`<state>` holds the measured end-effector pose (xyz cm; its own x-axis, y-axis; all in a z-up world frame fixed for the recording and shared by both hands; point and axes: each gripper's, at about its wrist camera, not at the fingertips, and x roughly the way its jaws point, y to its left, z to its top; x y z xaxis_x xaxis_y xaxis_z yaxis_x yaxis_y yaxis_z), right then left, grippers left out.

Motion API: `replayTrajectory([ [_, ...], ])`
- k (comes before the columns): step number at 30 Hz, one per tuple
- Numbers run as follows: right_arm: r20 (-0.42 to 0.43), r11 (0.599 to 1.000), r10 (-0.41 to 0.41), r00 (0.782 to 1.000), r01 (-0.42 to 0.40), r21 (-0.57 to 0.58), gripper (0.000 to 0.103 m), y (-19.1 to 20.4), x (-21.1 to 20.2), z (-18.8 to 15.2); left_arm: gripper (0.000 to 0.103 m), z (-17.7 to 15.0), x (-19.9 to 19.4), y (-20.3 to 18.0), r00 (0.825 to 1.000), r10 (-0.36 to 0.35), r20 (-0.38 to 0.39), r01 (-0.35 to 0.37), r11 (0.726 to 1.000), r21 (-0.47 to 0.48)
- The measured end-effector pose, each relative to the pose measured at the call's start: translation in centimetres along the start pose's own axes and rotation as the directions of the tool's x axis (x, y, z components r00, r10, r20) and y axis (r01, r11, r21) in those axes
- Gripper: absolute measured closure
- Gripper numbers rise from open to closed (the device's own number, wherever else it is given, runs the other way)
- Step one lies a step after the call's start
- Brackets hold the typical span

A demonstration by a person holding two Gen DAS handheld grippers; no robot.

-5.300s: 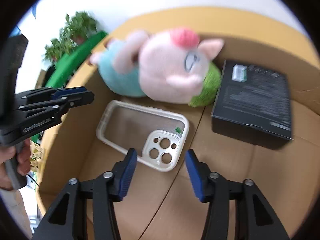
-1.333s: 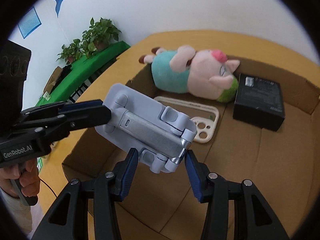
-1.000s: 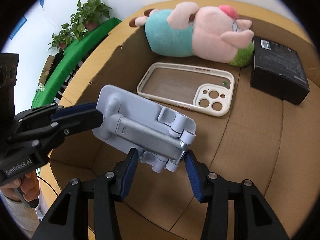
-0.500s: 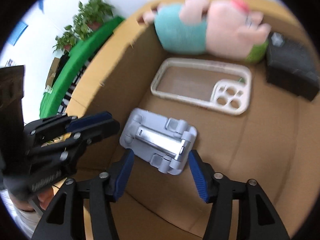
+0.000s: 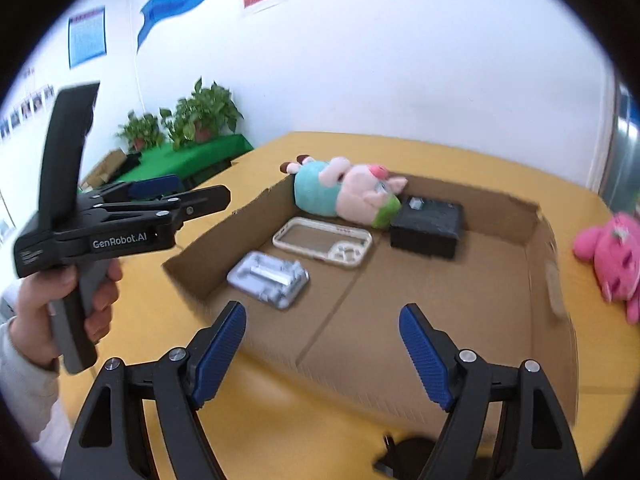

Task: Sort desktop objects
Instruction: 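Move the right gripper toward the black sunglasses on the table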

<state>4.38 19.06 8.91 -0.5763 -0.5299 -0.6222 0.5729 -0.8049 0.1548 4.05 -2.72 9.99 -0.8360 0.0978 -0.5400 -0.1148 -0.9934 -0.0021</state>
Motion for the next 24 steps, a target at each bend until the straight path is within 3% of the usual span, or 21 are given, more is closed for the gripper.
replayTrajectory([
  [5,-0.068,0.991,0.081,0.994,-0.073,0.114,0.024,-6.2,-3.1,-6.2,0.008,-2.1,-1.3,-2.9,0.997,-0.082,0.005,0.082,0.996,0.025],
  [9,-0.139,0.986,0.03,0.99,-0.006,0.164,0.024,-10.4,-3.8,-9.7,0.008,-4.3,-1.3,-4.7,0.993,-0.113,-0.032,0.114,0.993,0.029],
  [14,-0.16,0.98,0.02,0.987,0.013,0.2,0.024,-13.8,-1.7,-10.5,0.008,-6.8,-0.4,-5.5,0.988,-0.114,-0.1,0.115,0.993,0.009],
  [18,-0.209,0.978,0.07,0.975,-0.026,0.205,0.023,-12.9,0.2,-11.7,0.008,-8.0,-0.2,-5.2,0.985,-0.111,-0.136,0.112,0.994,0.004],
  [24,-0.222,0.985,0.169,0.96,-0.155,0.079,0.021,-4.6,-0.8,-13.1,0.008,-9.6,-0.1,-3.6,0.963,-0.209,-0.168,0.203,0.978,-0.058],
])
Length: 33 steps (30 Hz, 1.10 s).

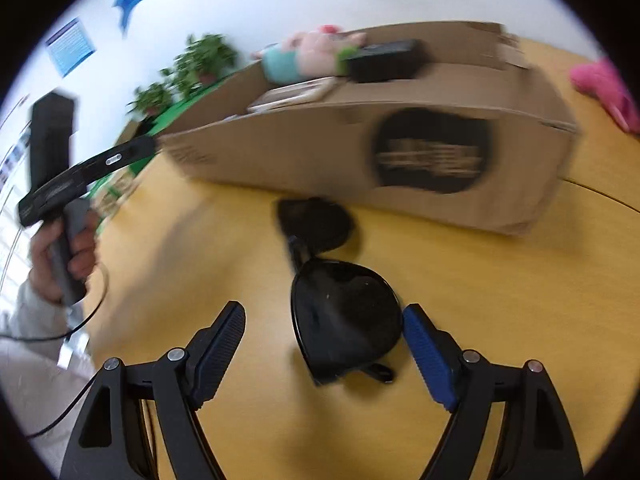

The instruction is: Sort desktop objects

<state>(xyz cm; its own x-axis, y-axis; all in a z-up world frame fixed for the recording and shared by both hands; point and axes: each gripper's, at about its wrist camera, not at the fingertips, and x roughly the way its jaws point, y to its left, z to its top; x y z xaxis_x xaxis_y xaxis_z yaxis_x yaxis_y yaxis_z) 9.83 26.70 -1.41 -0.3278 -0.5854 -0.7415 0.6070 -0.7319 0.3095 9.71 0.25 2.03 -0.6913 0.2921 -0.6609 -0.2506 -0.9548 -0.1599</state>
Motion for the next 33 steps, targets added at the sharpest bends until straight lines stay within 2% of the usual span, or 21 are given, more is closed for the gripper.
replayTrajectory([
  [3,0.043,0.999,-0.038,0.998,0.039,-0.031,0.021,2.4,-0.2,0.0,0.008,-0.9,0.7,0.1,0.997,-0.068,-0.041,0.067,0.997,-0.024],
  [5,0.034,0.998,-0.057,0.998,0.057,-0.023,0.021,3.0,0.6,0.1,0.009,-1.2,1.4,-0.3,0.989,-0.132,-0.07,0.129,0.991,-0.037],
  [7,0.012,0.996,-0.079,0.997,0.079,-0.028,0.021,3.7,1.5,0.1,0.009,-1.5,2.3,-1.1,0.974,-0.203,-0.097,0.199,0.979,-0.054],
  [10,0.004,0.997,-0.066,0.998,0.066,-0.031,0.021,4.7,2.5,-0.2,0.01,-1.8,3.9,-2.5,0.948,-0.283,-0.144,0.276,0.959,-0.066],
  [12,0.008,0.994,-0.102,0.995,0.102,-0.047,0.021,5.5,3.0,-0.3,0.011,-1.9,5.2,-3.5,0.926,-0.335,-0.176,0.325,0.942,-0.085],
  [14,0.002,0.989,-0.139,0.99,0.139,-0.059,0.025,5.6,3.4,-0.8,0.021,-2.0,6.3,-4.4,0.897,-0.396,-0.197,0.379,0.918,-0.118],
  [16,0.016,0.987,-0.148,0.989,0.149,-0.064,0.037,5.8,3.3,-1.2,0.041,-2.1,7.6,-5.3,0.865,-0.446,-0.231,0.421,0.894,-0.15],
  [20,0.022,0.985,-0.16,0.987,0.161,-0.057,0.038,6.3,3.1,-1.5,0.054,-2.4,8.8,-7.3,0.838,-0.473,-0.272,0.455,0.881,-0.132],
  [21,0.023,0.985,-0.163,0.986,0.164,-0.059,0.038,6.4,3.1,-1.6,0.06,-2.5,9.0,-7.8,0.832,-0.479,-0.281,0.462,0.878,-0.127],
  [23,0.03,0.984,-0.168,0.985,0.169,-0.051,0.038,6.7,3.0,-1.9,0.069,-2.9,9.3,-8.4,0.832,-0.466,-0.301,0.452,0.884,-0.119],
  [25,0.035,0.984,-0.169,0.985,0.17,-0.043,0.038,6.7,3.3,-1.9,0.086,-3.2,9.8,-8.4,0.828,-0.461,-0.319,0.443,0.887,-0.132],
  [26,0.037,0.985,-0.165,0.986,0.167,-0.04,0.038,6.7,3.3,-1.9,0.087,-3.3,9.8,-8.2,0.821,-0.475,-0.317,0.451,0.88,-0.15],
  [27,0.04,0.986,-0.16,0.986,0.162,-0.04,0.038,6.6,3.3,-1.8,0.087,-3.3,9.6,-8.1,0.822,-0.474,-0.314,0.449,0.88,-0.154],
  [30,0.059,0.986,-0.154,0.986,0.157,-0.053,0.039,7.2,2.9,-1.7,0.088,-3.0,8.6,-8.6,0.839,-0.455,-0.299,0.441,0.89,-0.116],
  [33,0.093,0.985,-0.15,0.984,0.156,-0.067,0.039,7.9,1.9,-1.2,0.089,-1.9,7.2,-8.9,0.847,-0.458,-0.269,0.449,0.888,-0.098],
])
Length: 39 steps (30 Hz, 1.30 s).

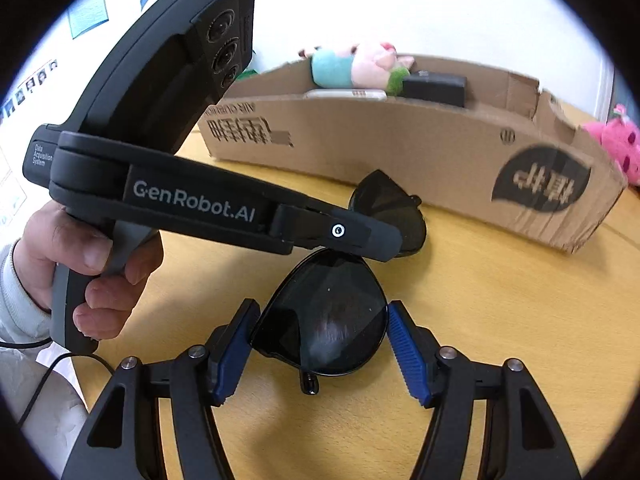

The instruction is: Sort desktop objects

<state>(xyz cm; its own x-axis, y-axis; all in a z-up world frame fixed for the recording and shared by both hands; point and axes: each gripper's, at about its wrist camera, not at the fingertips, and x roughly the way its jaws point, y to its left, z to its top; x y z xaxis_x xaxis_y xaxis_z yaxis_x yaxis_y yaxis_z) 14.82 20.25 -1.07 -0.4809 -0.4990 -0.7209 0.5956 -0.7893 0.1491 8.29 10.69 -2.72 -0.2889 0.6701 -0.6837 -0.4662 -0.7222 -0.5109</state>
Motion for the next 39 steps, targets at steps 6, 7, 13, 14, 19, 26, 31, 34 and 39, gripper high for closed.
replayTrajectory([
  [6,0.094,1.0,-0.01,0.995,0.011,-0.011,0.039,0.3,-3.4,2.7,0.089,3.1,-3.4,-2.2,0.998,-0.02,0.067,0.017,0.998,0.058],
  [7,0.114,1.0,-0.016,0.993,0.018,-0.017,0.039,0.3,-4.2,3.4,0.089,3.8,-4.0,-2.6,0.996,-0.024,0.083,0.018,0.997,0.074],
  [13,0.21,0.993,-0.065,0.975,0.084,-0.08,0.039,0.0,-7.1,8.5,0.089,9.4,-7.4,-4.6,0.985,-0.035,0.17,0.01,0.989,0.145],
  [14,0.228,0.991,-0.072,0.971,0.095,-0.092,0.039,-0.3,-7.5,9.8,0.089,10.5,-7.8,-4.8,0.982,-0.036,0.184,0.006,0.988,0.157],
  [19,0.278,0.985,-0.084,0.957,0.122,-0.124,0.039,-2.3,-8.1,15.4,0.089,16.8,-9.4,-4.9,0.971,-0.049,0.234,0.005,0.983,0.182],
  [26,0.271,0.981,-0.098,0.958,0.138,-0.133,0.039,-6.9,-6.7,23.4,0.089,26.2,-8.4,-3.2,0.968,-0.056,0.244,0.013,0.984,0.175],
  [31,0.212,0.985,-0.104,0.972,0.13,-0.112,0.039,-11.0,-3.6,27.2,0.089,31.9,-4.7,0.6,0.977,-0.082,0.196,0.061,0.992,0.112],
  [34,0.141,0.991,-0.096,0.985,0.108,-0.083,0.039,-14.0,-0.4,28.3,0.089,34.1,-1.1,3.0,0.987,-0.066,0.146,0.055,0.996,0.077],
  [39,-0.002,0.998,-0.057,0.998,0.057,-0.012,0.038,-18.8,5.8,28.2,0.09,35.7,5.5,8.0,0.997,-0.06,0.049,0.062,0.998,-0.033],
])
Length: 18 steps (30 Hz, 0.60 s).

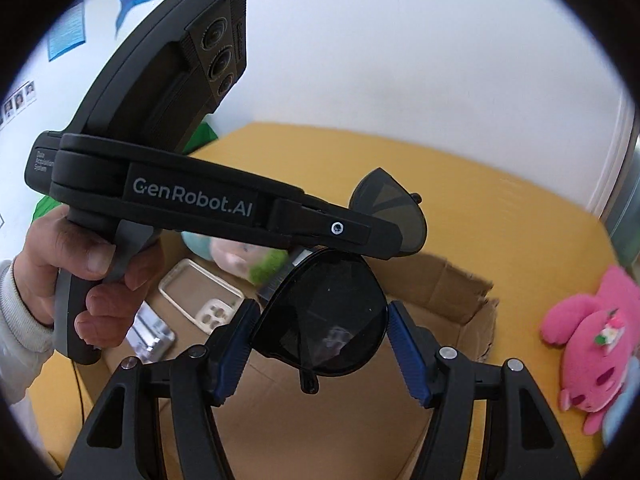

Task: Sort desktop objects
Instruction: 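Carry the sunglasses with the right gripper into the box and release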

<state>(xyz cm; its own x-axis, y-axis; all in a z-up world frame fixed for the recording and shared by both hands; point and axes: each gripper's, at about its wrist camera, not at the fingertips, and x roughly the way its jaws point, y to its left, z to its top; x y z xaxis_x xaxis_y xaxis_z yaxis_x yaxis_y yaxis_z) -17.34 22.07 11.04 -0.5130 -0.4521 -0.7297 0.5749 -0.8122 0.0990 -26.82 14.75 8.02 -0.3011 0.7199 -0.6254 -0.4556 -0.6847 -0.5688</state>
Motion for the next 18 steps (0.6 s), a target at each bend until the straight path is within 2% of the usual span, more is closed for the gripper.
replayTrajectory([
  [3,-0.076,0.998,0.016,0.997,-0.012,0.055,0.038,-2.2,3.3,-0.7,0.09,-0.1,3.8,3.1,0.998,-0.018,-0.062,0.012,0.997,-0.082],
  [7,-0.173,0.994,0.009,0.985,0.011,0.111,0.038,-4.1,6.6,-1.8,0.092,-0.3,7.9,4.9,0.991,-0.012,-0.134,-0.006,0.991,-0.132],
  [12,-0.267,0.989,-0.007,0.964,0.045,0.138,0.038,-4.8,8.4,-2.6,0.092,-0.6,10.5,5.6,0.982,-0.011,-0.19,-0.021,0.986,-0.165],
  [15,-0.293,0.988,-0.013,0.956,0.058,0.146,0.038,-4.7,8.9,-3.2,0.092,-0.8,11.4,6.1,0.977,-0.017,-0.21,-0.023,0.982,-0.189],
  [18,-0.313,0.985,-0.01,0.95,0.063,0.159,0.038,-4.6,9.1,-3.5,0.091,-0.8,11.6,5.7,0.973,0.01,-0.232,-0.052,0.983,-0.179],
])
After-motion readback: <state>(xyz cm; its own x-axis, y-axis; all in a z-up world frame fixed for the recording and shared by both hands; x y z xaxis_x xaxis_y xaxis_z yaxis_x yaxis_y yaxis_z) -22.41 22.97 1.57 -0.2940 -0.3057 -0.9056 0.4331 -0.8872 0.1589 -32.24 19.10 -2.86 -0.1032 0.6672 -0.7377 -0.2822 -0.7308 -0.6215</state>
